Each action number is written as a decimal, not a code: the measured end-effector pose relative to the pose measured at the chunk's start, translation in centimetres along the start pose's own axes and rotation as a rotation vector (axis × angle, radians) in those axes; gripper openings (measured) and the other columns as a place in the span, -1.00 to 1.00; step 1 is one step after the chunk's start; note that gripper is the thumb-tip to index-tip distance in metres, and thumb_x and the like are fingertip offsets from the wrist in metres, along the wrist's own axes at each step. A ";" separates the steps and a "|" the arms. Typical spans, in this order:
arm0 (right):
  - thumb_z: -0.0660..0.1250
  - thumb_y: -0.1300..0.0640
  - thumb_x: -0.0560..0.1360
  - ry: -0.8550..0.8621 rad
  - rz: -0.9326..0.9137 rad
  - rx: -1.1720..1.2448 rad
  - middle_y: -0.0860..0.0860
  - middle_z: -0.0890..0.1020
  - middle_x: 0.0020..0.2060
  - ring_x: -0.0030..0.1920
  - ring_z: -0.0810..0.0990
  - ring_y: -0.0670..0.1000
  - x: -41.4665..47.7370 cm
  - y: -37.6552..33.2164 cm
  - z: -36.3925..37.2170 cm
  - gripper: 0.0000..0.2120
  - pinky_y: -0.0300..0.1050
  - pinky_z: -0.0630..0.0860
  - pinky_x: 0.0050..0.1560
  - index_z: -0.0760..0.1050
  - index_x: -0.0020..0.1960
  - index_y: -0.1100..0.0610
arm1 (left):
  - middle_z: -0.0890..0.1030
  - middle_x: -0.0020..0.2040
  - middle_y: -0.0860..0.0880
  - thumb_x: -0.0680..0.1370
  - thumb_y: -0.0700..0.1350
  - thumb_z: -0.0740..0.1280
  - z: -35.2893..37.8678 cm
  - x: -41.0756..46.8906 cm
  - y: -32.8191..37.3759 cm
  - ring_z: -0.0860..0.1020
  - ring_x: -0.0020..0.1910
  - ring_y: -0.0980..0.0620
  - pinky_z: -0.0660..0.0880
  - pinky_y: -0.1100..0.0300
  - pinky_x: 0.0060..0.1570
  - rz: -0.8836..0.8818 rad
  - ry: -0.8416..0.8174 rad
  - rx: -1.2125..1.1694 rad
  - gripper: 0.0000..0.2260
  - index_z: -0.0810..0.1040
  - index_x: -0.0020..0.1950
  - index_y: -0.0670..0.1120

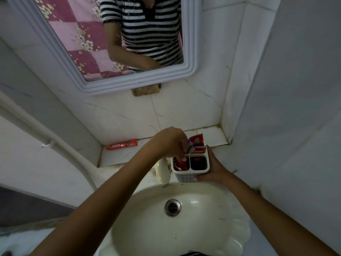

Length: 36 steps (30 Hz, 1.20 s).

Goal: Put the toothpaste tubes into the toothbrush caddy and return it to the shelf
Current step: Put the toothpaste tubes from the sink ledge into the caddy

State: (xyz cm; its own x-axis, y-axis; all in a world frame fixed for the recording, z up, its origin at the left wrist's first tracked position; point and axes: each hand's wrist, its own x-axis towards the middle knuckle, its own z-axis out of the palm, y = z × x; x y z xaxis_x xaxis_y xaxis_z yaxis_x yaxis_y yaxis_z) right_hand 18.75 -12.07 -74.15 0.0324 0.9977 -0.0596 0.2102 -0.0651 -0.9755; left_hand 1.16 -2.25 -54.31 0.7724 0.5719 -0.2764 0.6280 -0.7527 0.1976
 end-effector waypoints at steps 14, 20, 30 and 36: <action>0.57 0.58 0.19 -0.004 -0.046 -0.004 -0.45 0.52 0.25 0.31 0.49 -0.32 -0.1 0.9 0.2 0.22 -0.40 0.50 0.14 -0.01 0.50 -0.18 | 0.62 0.21 -0.05 0.51 -0.14 0.34 6.2 -1.6 -20.6 0.59 0.15 -0.08 0.53 0.13 0.09 -0.667 0.242 -0.265 -0.75 0.62 0.17 0.00; 0.64 0.17 0.15 0.011 -0.015 -0.018 -0.18 0.43 0.39 0.37 0.45 -0.28 -0.2 0.3 0.3 0.17 -0.38 0.47 0.22 -0.04 0.51 -0.16 | 0.50 0.36 -0.06 0.52 -0.15 0.28 10.3 -0.6 -23.3 0.49 0.29 -0.13 0.43 0.02 0.20 -0.607 0.081 0.181 -0.54 0.38 0.43 0.03; 0.65 0.23 0.15 -0.001 -0.017 0.001 0.10 0.38 0.44 0.40 0.44 -0.21 0.0 0.1 0.2 0.25 -0.33 0.48 0.26 -0.09 0.59 0.12 | 0.56 0.03 -0.14 0.53 0.01 0.33 8.9 0.1 -20.7 0.60 -0.02 -0.17 0.57 -0.01 -0.09 -0.393 0.327 0.074 -0.76 0.53 0.10 -0.10; 0.61 0.50 0.18 0.020 -0.032 -0.004 0.10 0.41 0.40 0.36 0.47 -0.23 0.0 0.4 0.2 0.22 -0.35 0.50 0.21 -0.05 0.56 -0.01 | 0.62 -0.06 0.04 0.49 -0.07 0.44 1.5 -1.8 -12.5 0.64 -0.16 0.12 0.61 0.24 -0.14 -0.228 0.710 -0.453 -0.83 0.54 0.02 -0.06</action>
State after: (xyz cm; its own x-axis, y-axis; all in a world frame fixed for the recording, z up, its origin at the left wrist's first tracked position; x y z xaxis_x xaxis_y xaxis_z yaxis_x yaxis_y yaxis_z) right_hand 18.68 -12.13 -74.59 0.0447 0.9987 -0.0242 0.2152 -0.0333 -0.9760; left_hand -8.21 5.61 -57.72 0.4055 0.8742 0.2671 0.6353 -0.4797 0.6052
